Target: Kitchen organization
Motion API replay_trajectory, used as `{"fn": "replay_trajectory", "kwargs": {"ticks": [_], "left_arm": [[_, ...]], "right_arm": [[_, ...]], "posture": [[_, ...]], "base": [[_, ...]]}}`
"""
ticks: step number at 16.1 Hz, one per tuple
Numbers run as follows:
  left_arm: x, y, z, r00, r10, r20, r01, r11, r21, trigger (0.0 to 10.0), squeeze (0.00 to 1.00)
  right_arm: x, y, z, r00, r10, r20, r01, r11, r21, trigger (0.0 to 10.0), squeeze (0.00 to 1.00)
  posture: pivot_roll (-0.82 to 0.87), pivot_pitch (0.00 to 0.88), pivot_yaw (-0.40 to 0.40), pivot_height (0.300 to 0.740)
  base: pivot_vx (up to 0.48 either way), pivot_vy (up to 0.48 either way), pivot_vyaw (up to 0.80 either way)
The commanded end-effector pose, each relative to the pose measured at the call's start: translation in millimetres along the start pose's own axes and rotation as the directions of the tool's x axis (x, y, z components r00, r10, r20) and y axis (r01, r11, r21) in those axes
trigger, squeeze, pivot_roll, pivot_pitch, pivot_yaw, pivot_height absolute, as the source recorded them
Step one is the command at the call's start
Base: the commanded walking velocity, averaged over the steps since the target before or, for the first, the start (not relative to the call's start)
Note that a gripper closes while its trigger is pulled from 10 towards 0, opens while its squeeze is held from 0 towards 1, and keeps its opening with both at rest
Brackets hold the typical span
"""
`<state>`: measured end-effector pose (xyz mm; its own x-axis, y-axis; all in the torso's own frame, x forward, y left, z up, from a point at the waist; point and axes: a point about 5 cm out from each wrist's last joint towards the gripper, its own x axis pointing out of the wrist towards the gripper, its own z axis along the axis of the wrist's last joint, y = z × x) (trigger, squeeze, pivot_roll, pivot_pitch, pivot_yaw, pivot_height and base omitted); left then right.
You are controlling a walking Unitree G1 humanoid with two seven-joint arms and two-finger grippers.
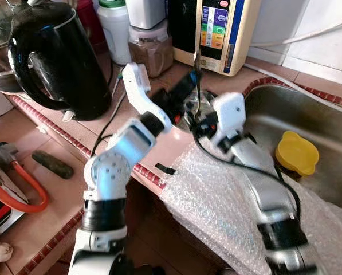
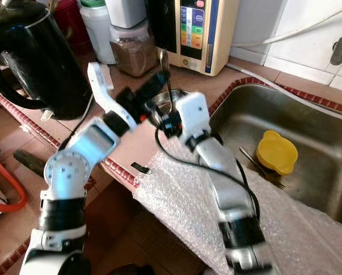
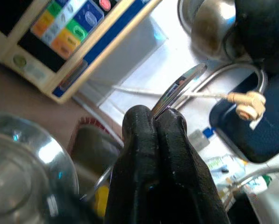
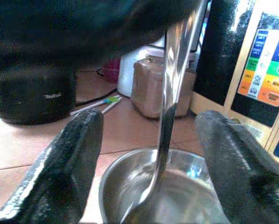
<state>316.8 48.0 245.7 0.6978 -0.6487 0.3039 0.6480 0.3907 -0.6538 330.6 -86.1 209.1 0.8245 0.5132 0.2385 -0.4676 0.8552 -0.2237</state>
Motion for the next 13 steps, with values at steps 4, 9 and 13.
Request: {"fn": "replay_trajectory", "kwargs": {"ticks": [4, 9, 13], "left_arm": [[1.6, -15.3, -10, 0.999, -0.041, 0.017, 0.042, 0.997, -0.059, 0.0, 0.0], [-0.5, -12.5, -8, 0.999, -0.029, 0.02, 0.03, 0.998, -0.052, 0.0, 0.0], [0.5, -13.8, -9, 0.999, -0.031, 0.016, 0.031, 0.998, -0.059, 0.0, 0.0]], "right_arm": [[6.8, -8.1, -1, 1.0, -0.029, -0.009, 0.029, 0.999, -0.032, 0.0, 0.0], [2.2, -21.1, -16, 0.991, -0.093, -0.091, 0.091, 0.996, -0.024, 0.0, 0.0], [0.8, -25.1, -20, 0.988, -0.116, -0.102, 0.114, 0.993, -0.024, 0.0, 0.0]], "posture": [[-0.04, 0.136, 0.073, 0.74], [-0.06, 0.141, 0.079, 0.74], [-0.06, 0.147, 0.086, 0.74]], "base": [[0.0, 0.0, 0.0], [0.0, 0.0, 0.0], [0.0, 0.0, 0.0]]}}
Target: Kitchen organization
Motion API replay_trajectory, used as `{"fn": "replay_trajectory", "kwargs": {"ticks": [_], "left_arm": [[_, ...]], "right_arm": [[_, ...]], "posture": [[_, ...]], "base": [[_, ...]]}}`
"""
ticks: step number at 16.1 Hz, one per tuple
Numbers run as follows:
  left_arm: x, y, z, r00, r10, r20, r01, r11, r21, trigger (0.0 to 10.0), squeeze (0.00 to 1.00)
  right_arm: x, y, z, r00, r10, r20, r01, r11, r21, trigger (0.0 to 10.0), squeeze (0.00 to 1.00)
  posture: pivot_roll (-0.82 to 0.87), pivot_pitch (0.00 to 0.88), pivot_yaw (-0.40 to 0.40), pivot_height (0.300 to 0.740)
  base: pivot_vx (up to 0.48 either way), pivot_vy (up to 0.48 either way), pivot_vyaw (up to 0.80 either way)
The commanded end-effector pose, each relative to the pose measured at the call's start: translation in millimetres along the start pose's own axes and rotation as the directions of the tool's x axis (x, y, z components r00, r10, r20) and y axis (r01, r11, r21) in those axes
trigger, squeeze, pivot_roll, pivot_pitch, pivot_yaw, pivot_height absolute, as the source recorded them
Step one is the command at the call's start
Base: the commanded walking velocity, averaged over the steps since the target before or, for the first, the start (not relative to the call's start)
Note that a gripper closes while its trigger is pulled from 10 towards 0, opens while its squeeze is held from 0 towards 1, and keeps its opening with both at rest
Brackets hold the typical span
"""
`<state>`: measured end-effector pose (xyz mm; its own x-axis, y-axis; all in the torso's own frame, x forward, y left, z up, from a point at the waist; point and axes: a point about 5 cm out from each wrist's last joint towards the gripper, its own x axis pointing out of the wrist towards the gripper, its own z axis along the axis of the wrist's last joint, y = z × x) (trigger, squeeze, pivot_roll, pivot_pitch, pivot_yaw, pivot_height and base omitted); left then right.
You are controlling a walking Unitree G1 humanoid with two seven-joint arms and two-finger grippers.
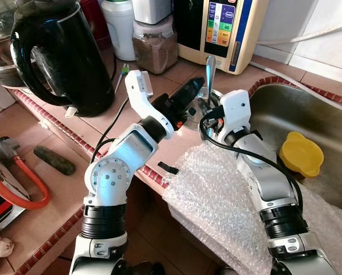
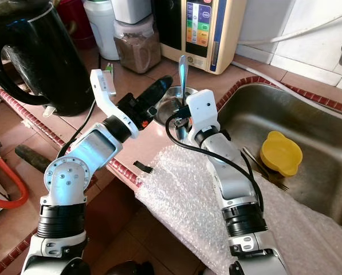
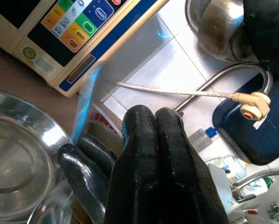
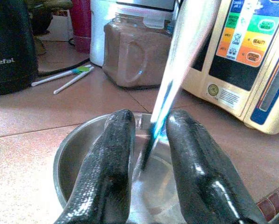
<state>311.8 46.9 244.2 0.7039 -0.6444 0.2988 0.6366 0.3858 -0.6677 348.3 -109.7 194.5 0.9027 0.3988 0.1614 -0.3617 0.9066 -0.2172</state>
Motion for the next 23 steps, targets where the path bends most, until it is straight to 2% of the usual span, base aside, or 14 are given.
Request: {"fn": "replay_trajectory", "kwargs": {"ticks": [1, 8, 11, 12, 13, 14, 15, 16, 17, 18, 19, 20, 22, 23], "left_arm": [[3.4, -11.2, -7, 0.999, -0.041, 0.012, 0.041, 0.998, -0.044, 0.0, 0.0], [1.6, -8.9, -7, 1.0, -0.03, -0.002, 0.03, 0.999, -0.032, 0.0, 0.0], [0.5, 10.0, -2, 0.997, 0.068, 0.019, -0.069, 0.997, 0.023, 0.0, 0.0], [0.9, 20.0, 1, 0.992, 0.123, 0.033, -0.125, 0.991, 0.046, 1.4, 0.0], [1.2, 29.3, 3, 0.985, 0.167, 0.042, -0.169, 0.984, 0.055, 4.9, 0.0], [1.0, 37.5, 6, 0.977, 0.208, 0.054, -0.211, 0.976, 0.058, 10.0, 1.0], [0.1, 47.1, 8, 0.968, 0.242, 0.06, -0.245, 0.968, 0.053, 10.0, 1.0], [-1.8, 53.4, 8, 0.96, 0.273, 0.061, -0.277, 0.959, 0.065, 10.0, 1.0], [-5.7, 60.3, 7, 0.953, 0.298, 0.056, -0.302, 0.95, 0.074, 10.0, 1.0], [-8.2, 63.7, 6, 0.949, 0.311, 0.052, -0.314, 0.946, 0.083, 10.0, 1.0], [-11.2, 66.4, 6, 0.946, 0.32, 0.049, -0.323, 0.941, 0.099, 10.0, 1.0], [-20.2, 72.6, 3, 0.941, 0.335, 0.038, -0.337, 0.926, 0.173, 10.0, 1.0], [-29.1, 77.5, -3, 0.941, 0.338, 0.015, -0.333, 0.918, 0.214, 10.0, 1.0], [-31.5, 78.1, -7, 0.942, 0.335, -0.001, -0.324, 0.912, 0.253, 10.0, 1.0]], "right_arm": [[1.5, -0.1, 1, 1.0, -0.005, -0.001, 0.005, 1.0, -0.001, 0.0, 0.0], [4.7, 0.4, -1, 1.0, -0.029, -0.002, 0.03, 0.999, 0.031, 0.0, 0.0], [3.0, 1.4, -3, 0.999, -0.038, -0.007, 0.038, 0.999, 0.033, 0.0, 0.0], [1.4, 1.5, -5, 0.999, -0.042, -0.014, 0.043, 0.999, 0.034, 0.0, 0.0], [-0.3, 1.7, -7, 0.999, -0.046, -0.021, 0.047, 0.998, 0.039, 0.0, 0.0], [-2.8, 2.5, -8, 0.998, -0.049, -0.027, 0.05, 0.998, 0.036, 0.0, 0.0], [-7.9, 4.2, -11, 0.998, -0.047, -0.038, 0.048, 0.998, 0.031, 0.1, 0.0], [-11.7, 4.0, -14, 0.997, -0.054, -0.046, 0.055, 0.998, 0.025, 0.9, 0.0], [-18.3, 0.2, -16, 0.996, -0.07, -0.053, 0.071, 0.997, 0.013, 2.8, 0.0], [-22.5, -3.6, -17, 0.995, -0.084, -0.053, 0.085, 0.996, 0.007, 0.0, 0.0], [-26.9, -8.8, -18, 0.993, -0.103, -0.055, 0.103, 0.995, -0.006, 0.0, 0.0], [-39.1, -23.8, -20, 0.986, -0.153, -0.059, 0.152, 0.988, -0.034, 1.6, 0.0], [-49.6, -35.1, -17, 0.984, -0.171, -0.05, 0.168, 0.983, -0.07, 0.0, 0.0], [-54.0, -40.2, -14, 0.98, -0.193, -0.042, 0.189, 0.979, -0.071, 0.0, 0.0]], "posture": [[-0.06, 0.146, 0.087, 0.74], [-0.05, 0.139, 0.094, 0.74], [-0.06, 0.138, 0.096, 0.74], [-0.06, 0.138, 0.097, 0.74], [-0.06, 0.139, 0.097, 0.74], [-0.07, 0.14, 0.097, 0.74], [-0.08, 0.141, 0.1, 0.74], [-0.08, 0.141, 0.102, 0.74], [-0.09, 0.137, 0.105, 0.74], [-0.09, 0.135, 0.107, 0.74], [-0.1, 0.132, 0.106, 0.74], [-0.11, 0.113, 0.106, 0.74], [-0.13, 0.077, 0.113, 0.74], [-0.14, 0.062, 0.119, 0.74]], "base": [[0.0, 0.0, 0.0], [0.0, 0.0, 0.0], [0.0, 0.0, 0.0], [0.0, 0.0, 0.0], [0.0, 0.0, 0.0], [0.0, 0.0, 0.0], [0.0, 0.0, 0.0], [0.0, 0.0, 0.0], [0.0, 0.0, 0.0], [0.0, 0.0, 0.0], [0.0, 0.0, 0.0], [0.0, 0.0, 0.0], [0.0, 0.0, 0.0], [0.0, 0.0, 0.0]]}}
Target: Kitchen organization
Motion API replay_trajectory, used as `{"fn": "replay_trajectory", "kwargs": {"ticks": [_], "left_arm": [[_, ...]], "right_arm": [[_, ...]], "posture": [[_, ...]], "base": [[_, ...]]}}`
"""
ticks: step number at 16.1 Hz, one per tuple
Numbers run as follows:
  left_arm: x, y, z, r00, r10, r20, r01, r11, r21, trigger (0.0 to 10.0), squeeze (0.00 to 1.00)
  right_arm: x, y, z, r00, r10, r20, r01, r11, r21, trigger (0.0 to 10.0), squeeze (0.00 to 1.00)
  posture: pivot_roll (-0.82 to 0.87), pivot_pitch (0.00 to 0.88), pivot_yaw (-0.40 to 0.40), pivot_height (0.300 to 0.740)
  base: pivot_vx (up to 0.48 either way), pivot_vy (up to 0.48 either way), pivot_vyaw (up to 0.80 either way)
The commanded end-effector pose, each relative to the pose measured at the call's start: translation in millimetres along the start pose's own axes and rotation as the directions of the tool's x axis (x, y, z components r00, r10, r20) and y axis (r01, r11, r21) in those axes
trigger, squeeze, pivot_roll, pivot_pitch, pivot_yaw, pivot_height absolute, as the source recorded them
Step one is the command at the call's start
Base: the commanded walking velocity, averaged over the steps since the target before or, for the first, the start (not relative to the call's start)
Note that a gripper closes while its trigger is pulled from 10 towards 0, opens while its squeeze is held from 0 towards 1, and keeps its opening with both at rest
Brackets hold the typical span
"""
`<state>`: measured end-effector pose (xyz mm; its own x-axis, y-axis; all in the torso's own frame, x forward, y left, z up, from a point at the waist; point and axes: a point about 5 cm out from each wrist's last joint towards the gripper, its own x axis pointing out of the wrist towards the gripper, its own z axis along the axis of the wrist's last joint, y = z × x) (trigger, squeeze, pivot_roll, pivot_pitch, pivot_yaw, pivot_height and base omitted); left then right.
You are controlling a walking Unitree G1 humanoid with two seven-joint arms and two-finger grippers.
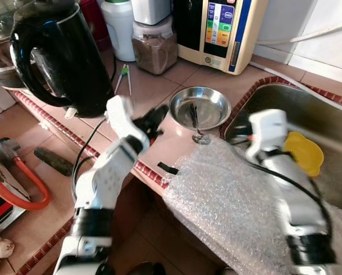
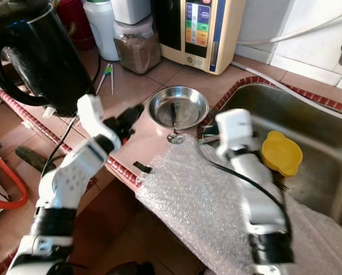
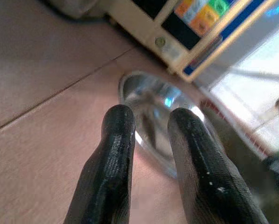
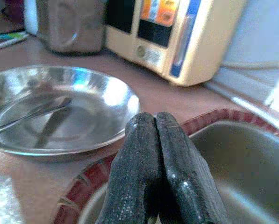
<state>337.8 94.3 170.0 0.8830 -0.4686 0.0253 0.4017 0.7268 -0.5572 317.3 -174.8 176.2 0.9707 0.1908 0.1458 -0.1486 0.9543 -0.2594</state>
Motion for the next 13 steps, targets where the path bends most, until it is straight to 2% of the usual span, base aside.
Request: {"fn": "replay_trajectory", "kwargs": {"ticks": [1, 2, 3, 6, 7, 8, 9, 10, 12, 13], "left_arm": [[-0.6, -6.7, -1, 1.0, -0.031, 0.001, 0.031, 0.998, 0.05, 10.0, 1.0], [-0.4, -7.5, -5, 0.999, -0.034, -0.005, 0.034, 0.998, 0.054, 10.0, 1.0], [1.0, -12.2, -10, 0.999, -0.045, -0.008, 0.046, 0.996, 0.078, 10.0, 1.0], [-5.6, -16.8, -22, 0.998, -0.055, -0.011, 0.056, 0.993, 0.108, 10.0, 1.0], [-9.0, -16.9, -24, 0.999, -0.047, -0.012, 0.048, 0.993, 0.107, 10.0, 1.0], [-11.0, -17.4, -27, 0.998, -0.063, -0.019, 0.065, 0.989, 0.132, 10.0, 1.0], [-11.6, -15.1, -33, 0.997, -0.063, -0.034, 0.068, 0.985, 0.16, 10.0, 1.0], [-10.9, -15.8, -35, 0.997, -0.065, -0.029, 0.069, 0.981, 0.18, 10.0, 1.0], [-10.8, -15.8, -30, 0.997, -0.075, 0.009, 0.071, 0.973, 0.218, 10.0, 1.0], [-10.5, -15.8, -25, 0.997, -0.075, 0.036, 0.063, 0.965, 0.256, 10.0, 1.0]], "right_arm": [[-4.1, -1.1, 6, 1.0, -0.004, 0.021, 0.004, 1.0, -0.003, 0.9, 0.59], [-6.9, -2.0, 6, 1.0, -0.014, 0.02, 0.014, 1.0, 0.002, 2.4, 1.0], [-15.1, -1.5, 1, 0.999, -0.044, 0.001, 0.044, 0.999, 0.014, 0.4, 1.0], [-32.3, 7.5, -7, 0.999, -0.047, -0.024, 0.047, 0.998, 0.034, 0.0, 1.0], [-36.9, 12.6, -4, 0.999, -0.041, -0.025, 0.042, 0.998, 0.049, 5.0, 1.0], [-39.3, 15.5, -3, 0.999, -0.037, -0.024, 0.039, 0.998, 0.048, 5.0, 1.0], [-42.1, 18.9, -6, 0.998, -0.04, -0.041, 0.042, 0.998, 0.055, 8.3, 1.0], [-45.0, 20.4, -8, 0.998, -0.04, -0.053, 0.043, 0.997, 0.062, 10.0, 1.0], [-47.9, 27.9, -4, 0.999, -0.014, -0.048, 0.016, 0.999, 0.045, 10.0, 1.0], [-48.5, 28.1, -5, 0.998, -0.016, -0.055, 0.02, 0.998, 0.066, 10.0, 1.0]], "posture": [[-0.16, 0.044, 0.129, 0.74], [-0.17, 0.04, 0.134, 0.74], [-0.17, 0.029, 0.131, 0.74], [-0.2, 0.006, 0.145, 0.74], [-0.22, 0.01, 0.14, 0.74], [-0.22, 0.011, 0.139, 0.74], [-0.22, 0.015, 0.138, 0.74], [-0.23, 0.019, 0.139, 0.74], [-0.24, 0.02, 0.128, 0.74], [-0.22, 0.002, 0.101, 0.74]], "base": [[0.0, 0.0, 0.0], [0.0, 0.0, 0.0], [0.0, 0.0, 0.0], [0.0, 0.0, 0.0], [0.0, 0.0, 0.0], [0.0, 0.0, 0.0], [0.0, 0.0, 0.0], [0.0, 0.0, 0.0], [0.0, 0.0, 0.0], [0.0, 0.0, 0.0]]}}
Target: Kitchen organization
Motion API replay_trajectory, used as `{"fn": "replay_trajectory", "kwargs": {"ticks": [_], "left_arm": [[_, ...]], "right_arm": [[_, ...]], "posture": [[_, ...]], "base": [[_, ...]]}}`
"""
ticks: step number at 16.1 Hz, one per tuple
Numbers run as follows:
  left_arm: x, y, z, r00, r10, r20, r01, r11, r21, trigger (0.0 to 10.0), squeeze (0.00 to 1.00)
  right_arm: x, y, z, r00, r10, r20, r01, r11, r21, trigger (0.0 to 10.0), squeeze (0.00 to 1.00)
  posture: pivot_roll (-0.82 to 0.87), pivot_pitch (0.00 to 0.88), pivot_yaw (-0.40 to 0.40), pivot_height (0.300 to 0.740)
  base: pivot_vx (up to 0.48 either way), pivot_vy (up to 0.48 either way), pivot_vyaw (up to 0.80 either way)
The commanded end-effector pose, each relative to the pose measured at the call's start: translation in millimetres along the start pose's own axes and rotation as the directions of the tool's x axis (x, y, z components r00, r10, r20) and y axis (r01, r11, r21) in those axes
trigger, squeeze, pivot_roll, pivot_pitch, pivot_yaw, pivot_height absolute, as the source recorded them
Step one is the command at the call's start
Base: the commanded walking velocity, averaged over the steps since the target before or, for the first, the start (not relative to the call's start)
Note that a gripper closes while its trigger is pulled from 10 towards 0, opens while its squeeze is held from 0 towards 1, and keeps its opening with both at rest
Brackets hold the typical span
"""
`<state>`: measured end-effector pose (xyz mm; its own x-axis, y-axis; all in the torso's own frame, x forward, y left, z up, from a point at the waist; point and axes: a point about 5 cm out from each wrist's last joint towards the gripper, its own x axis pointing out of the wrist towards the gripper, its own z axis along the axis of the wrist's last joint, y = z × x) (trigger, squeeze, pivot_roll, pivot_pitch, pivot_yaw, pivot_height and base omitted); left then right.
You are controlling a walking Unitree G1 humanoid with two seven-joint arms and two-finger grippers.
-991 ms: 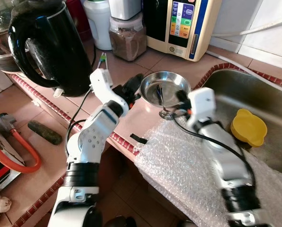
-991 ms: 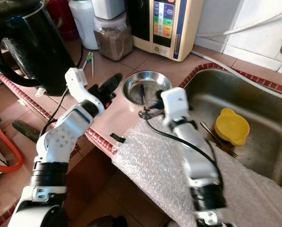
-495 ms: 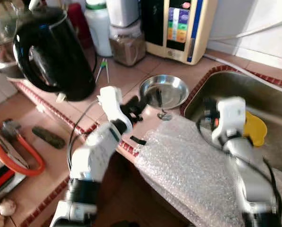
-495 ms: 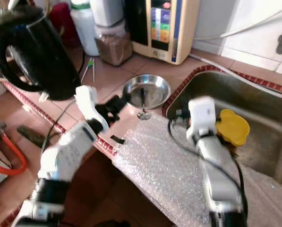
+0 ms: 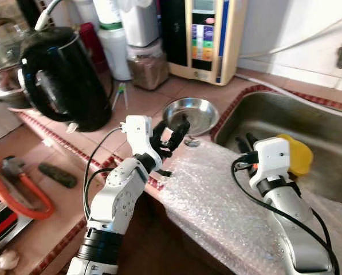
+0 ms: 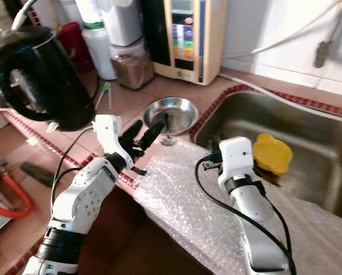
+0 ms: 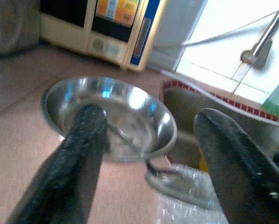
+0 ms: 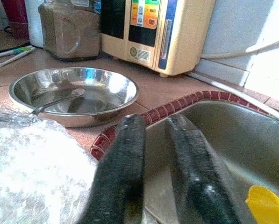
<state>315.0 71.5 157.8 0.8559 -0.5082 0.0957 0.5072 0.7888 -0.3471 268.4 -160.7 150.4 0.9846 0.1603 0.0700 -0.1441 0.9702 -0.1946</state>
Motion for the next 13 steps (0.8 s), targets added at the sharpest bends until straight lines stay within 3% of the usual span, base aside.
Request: {"fn": "replay_trajectory", "kwargs": {"ticks": [1, 3, 4, 6, 7, 10, 13], "left_arm": [[0.6, 2.4, 6, 1.0, -0.004, 0.029, 0.003, 0.999, 0.048, 10.0, 1.0], [0.6, 3.9, 2, 1.0, 0.003, 0.029, -0.006, 0.994, 0.105, 10.0, 1.0], [0.7, 3.5, 8, 0.997, 0.039, 0.06, -0.043, 0.997, 0.07, 10.0, 1.0], [-4.1, 4.1, 5, 0.997, 0.046, 0.062, -0.052, 0.995, 0.09, 10.0, 1.0], [-5.3, 0.4, -1, 0.998, 0.044, 0.039, -0.048, 0.991, 0.128, 10.0, 1.0], [-9.2, -5.6, -9, 1.0, 0.006, 0.021, -0.01, 0.983, 0.184, 10.0, 1.0], [-5.3, -9.9, -12, 0.998, -0.055, 0.009, 0.049, 0.951, 0.306, 10.0, 1.0]], "right_arm": [[0.7, 3.9, 8, 0.999, 0.024, 0.026, -0.025, 0.999, 0.025, 10.0, 1.0], [3.4, 13.3, 3, 0.996, 0.094, 0.007, -0.094, 0.994, 0.049, 10.0, 1.0], [7.0, 16.1, 12, 0.99, 0.14, 0.033, -0.141, 0.989, 0.035, 10.0, 1.0], [7.2, 10.8, 15, 0.993, 0.108, 0.04, -0.108, 0.994, 0.017, 10.0, 1.0], [4.7, 4.8, 11, 0.997, 0.073, 0.022, -0.074, 0.996, 0.042, 10.0, 1.0], [6.7, 16.1, 12, 0.992, 0.119, 0.028, -0.12, 0.992, 0.04, 10.0, 1.0], [11.7, 20.5, 15, 0.992, 0.118, 0.038, -0.12, 0.992, 0.047, 10.0, 1.0]], "posture": [[-0.21, 0.0, 0.076, 0.74], [-0.18, 0.0, 0.057, 0.74], [-0.19, 0.019, 0.057, 0.74], [-0.19, 0.028, 0.05, 0.74], [-0.18, 0.027, 0.046, 0.74], [-0.18, 0.03, 0.047, 0.74], [-0.18, 0.019, 0.052, 0.74]], "base": [[0.0, 0.0, 0.0], [0.0, 0.0, 0.0], [0.0, 0.0, 0.0], [0.0, 0.0, 0.0], [0.0, 0.0, 0.0], [0.0, 0.0, 0.0], [0.0, 0.0, 0.0]]}}
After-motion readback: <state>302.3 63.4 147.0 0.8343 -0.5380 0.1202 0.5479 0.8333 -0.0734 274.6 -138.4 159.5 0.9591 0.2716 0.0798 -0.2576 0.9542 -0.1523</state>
